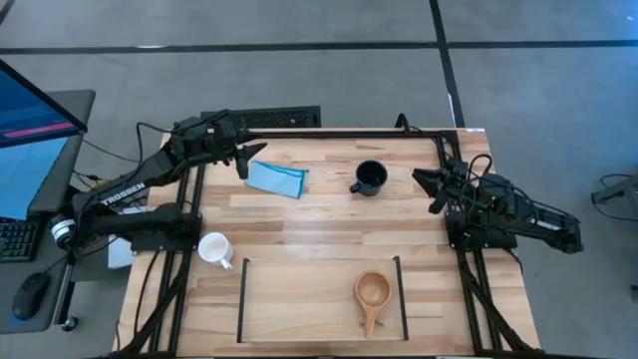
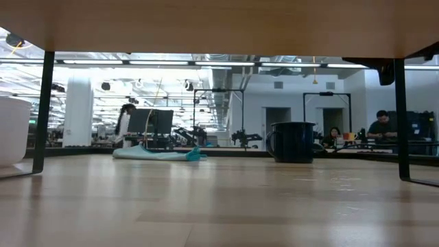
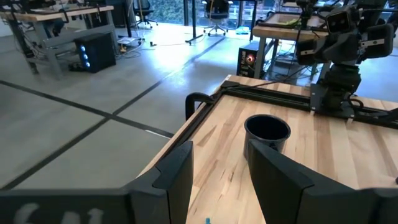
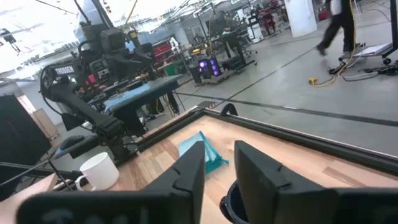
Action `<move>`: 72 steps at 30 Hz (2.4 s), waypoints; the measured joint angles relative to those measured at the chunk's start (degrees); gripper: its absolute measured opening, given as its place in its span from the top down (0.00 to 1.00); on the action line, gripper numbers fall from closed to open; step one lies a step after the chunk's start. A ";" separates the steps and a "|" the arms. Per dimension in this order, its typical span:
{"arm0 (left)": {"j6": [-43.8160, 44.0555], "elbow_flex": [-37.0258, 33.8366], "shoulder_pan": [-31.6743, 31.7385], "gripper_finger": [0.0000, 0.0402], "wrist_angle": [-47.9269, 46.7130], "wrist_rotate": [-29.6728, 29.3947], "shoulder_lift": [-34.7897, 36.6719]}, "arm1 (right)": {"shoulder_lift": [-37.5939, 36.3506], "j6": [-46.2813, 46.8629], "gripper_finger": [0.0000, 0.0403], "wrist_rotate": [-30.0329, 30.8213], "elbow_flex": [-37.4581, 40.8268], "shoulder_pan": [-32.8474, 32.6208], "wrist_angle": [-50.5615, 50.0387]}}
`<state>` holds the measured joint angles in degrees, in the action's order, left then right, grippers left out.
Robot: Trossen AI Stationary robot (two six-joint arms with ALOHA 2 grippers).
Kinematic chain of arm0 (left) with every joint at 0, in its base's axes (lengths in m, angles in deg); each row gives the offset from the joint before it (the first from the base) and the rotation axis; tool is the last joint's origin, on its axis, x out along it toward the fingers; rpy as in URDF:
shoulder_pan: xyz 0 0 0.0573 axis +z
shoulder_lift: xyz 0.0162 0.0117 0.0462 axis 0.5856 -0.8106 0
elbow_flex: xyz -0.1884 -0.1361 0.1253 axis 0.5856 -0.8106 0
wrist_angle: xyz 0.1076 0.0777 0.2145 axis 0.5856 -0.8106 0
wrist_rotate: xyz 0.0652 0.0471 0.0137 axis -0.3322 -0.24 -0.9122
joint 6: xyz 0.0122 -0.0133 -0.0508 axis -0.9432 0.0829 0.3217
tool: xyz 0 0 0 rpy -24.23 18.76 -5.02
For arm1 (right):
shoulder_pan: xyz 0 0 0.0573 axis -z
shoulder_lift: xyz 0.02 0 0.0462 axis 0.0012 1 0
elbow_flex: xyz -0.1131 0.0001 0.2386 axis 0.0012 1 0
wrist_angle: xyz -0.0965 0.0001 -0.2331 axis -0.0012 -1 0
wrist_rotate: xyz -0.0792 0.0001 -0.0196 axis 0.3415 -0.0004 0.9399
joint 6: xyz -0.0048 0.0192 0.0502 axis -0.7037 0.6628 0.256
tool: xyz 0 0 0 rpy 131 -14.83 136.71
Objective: Stack small to large cups/mugs on shelf
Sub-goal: Put the dark blue mug on the shelf
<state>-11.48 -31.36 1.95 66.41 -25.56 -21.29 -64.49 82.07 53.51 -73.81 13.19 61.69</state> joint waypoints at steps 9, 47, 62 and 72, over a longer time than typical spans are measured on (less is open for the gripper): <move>0.04 0.00 0.00 0.65 0.00 -0.01 0.00 | 0.00 6.25 0.61 -0.03 0.00 -0.20 0.07; -0.48 0.00 0.00 0.65 0.00 -0.04 0.02 | 23.99 14.65 0.72 1.67 -13.22 0.12 -9.00; 0.44 -0.02 0.00 0.65 -0.02 -0.01 0.02 | 35.41 15.18 0.45 -1.34 -19.56 6.59 -15.77; 0.44 -0.02 0.00 0.65 -0.07 -0.01 0.02 | 45.78 19.03 0.48 -5.79 -19.56 9.97 -12.43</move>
<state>-11.04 -31.38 1.95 66.35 -25.57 -21.27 -18.71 101.11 47.72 -93.38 23.16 49.26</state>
